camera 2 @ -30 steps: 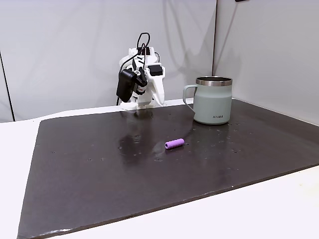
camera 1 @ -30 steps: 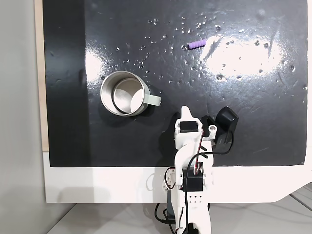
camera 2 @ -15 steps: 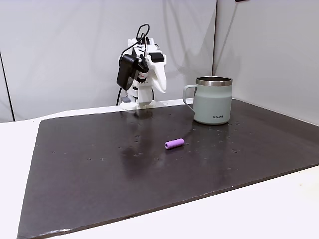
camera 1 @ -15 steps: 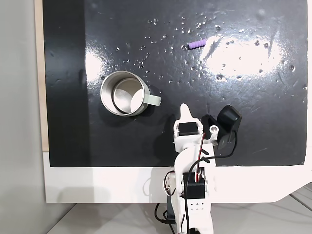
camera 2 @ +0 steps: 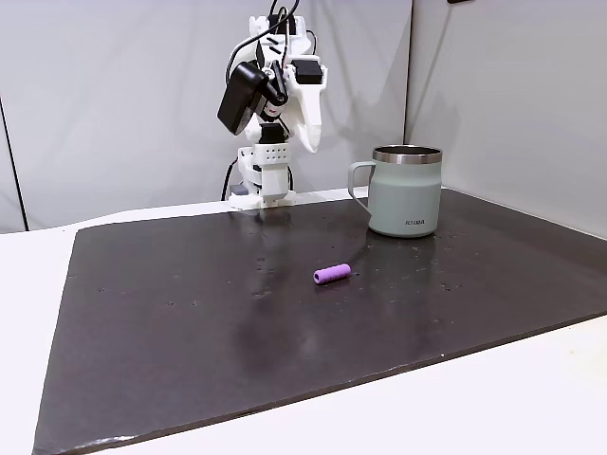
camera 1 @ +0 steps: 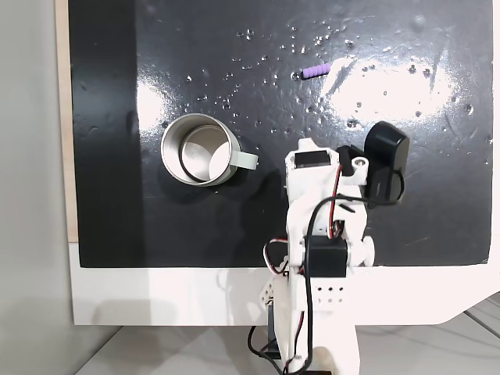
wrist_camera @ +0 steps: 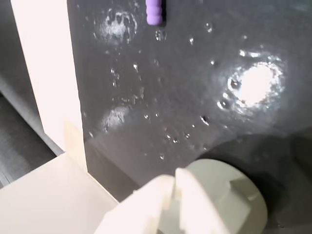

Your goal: Grasp a pengrip and put it in the cup.

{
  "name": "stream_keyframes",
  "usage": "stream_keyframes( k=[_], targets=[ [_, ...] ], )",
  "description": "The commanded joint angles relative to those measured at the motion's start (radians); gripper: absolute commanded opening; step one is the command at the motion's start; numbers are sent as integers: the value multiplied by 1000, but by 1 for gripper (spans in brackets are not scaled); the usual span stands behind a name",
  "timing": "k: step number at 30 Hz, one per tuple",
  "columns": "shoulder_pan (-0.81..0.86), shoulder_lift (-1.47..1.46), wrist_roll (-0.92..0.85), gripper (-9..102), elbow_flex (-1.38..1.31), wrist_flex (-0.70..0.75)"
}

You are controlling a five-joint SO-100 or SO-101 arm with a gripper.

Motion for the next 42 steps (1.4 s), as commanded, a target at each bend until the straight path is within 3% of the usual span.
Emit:
stream_keyframes(
  k=[1, 6, 10, 14, 42],
  targets=[
    [17, -163, -12, 0, -186, 2],
    [17, -377, 0, 1, -344, 26],
    [25, -515, 64, 20, -449, 43],
    [28, -637, 64, 26, -552, 48],
    [86, -1213, -29, 25, -985, 15]
  ],
)
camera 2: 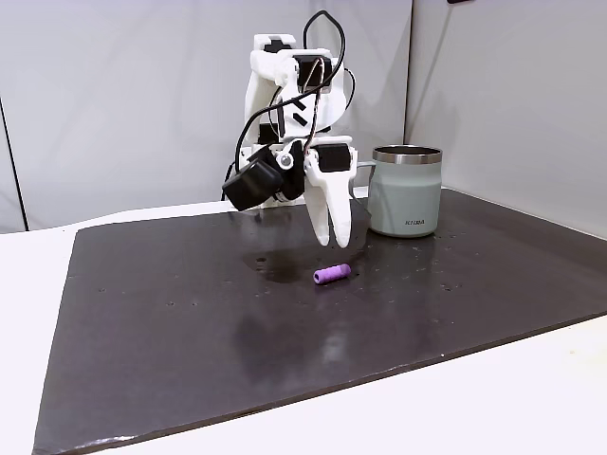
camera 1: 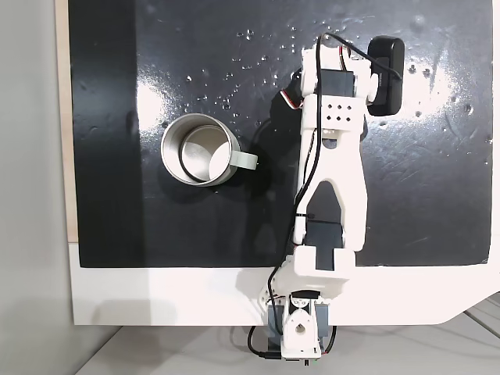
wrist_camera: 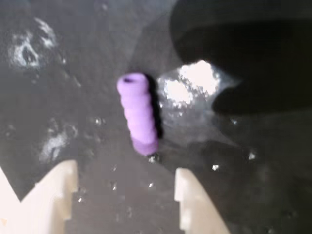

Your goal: Grasp a pengrip and put it in the cup.

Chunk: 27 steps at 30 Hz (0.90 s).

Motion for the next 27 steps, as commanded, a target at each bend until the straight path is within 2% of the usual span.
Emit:
stream_keyframes(
  k=[1, 20, 27],
  targets=[
    [17, -21, -26, 24, -107, -23],
    [63, -265, -112, 20, -279, -95],
    [54, -281, -120, 6, -302, -83]
  ],
)
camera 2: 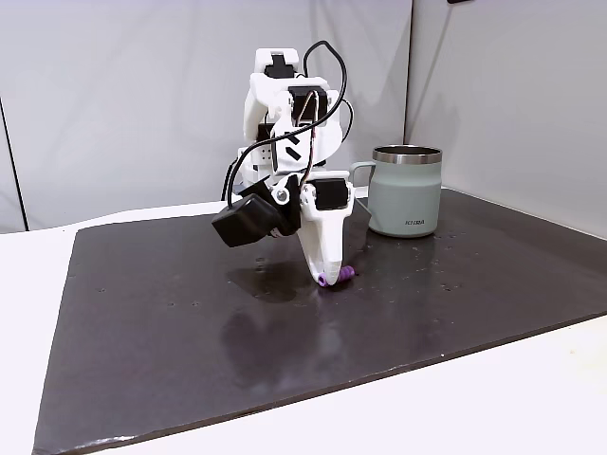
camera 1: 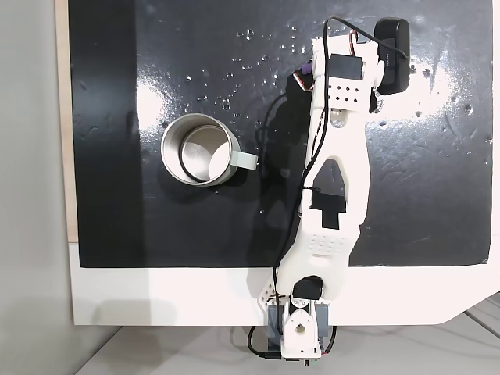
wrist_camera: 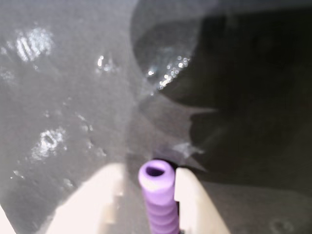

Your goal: Grasp a pengrip and put it in the cup.

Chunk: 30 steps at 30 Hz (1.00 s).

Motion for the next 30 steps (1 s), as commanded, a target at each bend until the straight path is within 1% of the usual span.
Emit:
stream_keyframes(
  k=[1, 5, 11, 18, 27, 30],
  targets=[
    [3, 5, -14, 4, -44, -12],
    [0, 0, -14, 1, -52, -3],
    [-8, 20, 2, 0, -41, 23],
    [-34, 199, 48, 0, 26, 189],
    [-66, 555, 135, 0, 87, 443],
    [-84, 693, 181, 0, 146, 500]
  ],
)
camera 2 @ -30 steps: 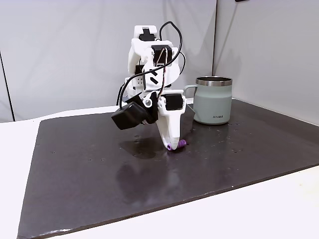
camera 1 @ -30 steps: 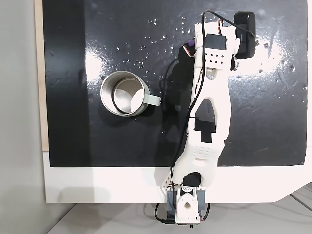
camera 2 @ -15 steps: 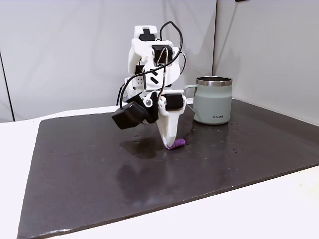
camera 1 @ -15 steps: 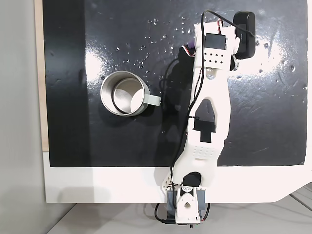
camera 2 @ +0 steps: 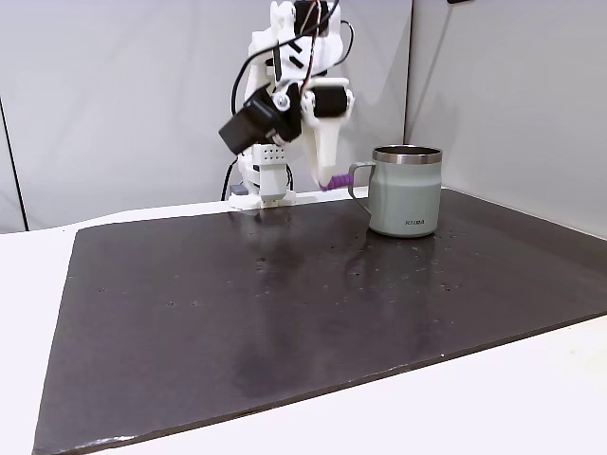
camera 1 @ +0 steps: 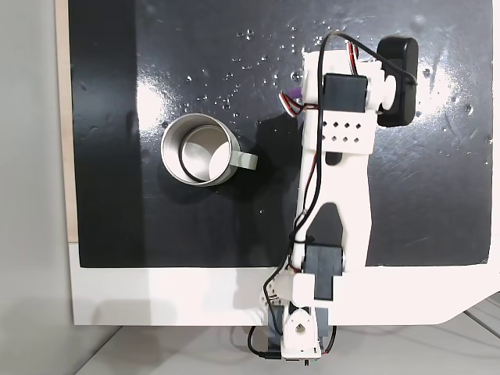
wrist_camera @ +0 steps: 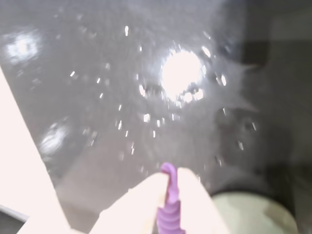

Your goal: Grasp a pengrip and put it in the cup.

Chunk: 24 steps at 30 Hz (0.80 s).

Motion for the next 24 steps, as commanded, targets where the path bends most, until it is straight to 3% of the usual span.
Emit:
stream_keyframes(
  k=[1, 9, 24],
  targets=[
    [-38, 216, 51, 0, 49, 58],
    [-143, 453, 160, 0, 193, 60],
    [-503, 483, 273, 0, 337, -155]
  ],
)
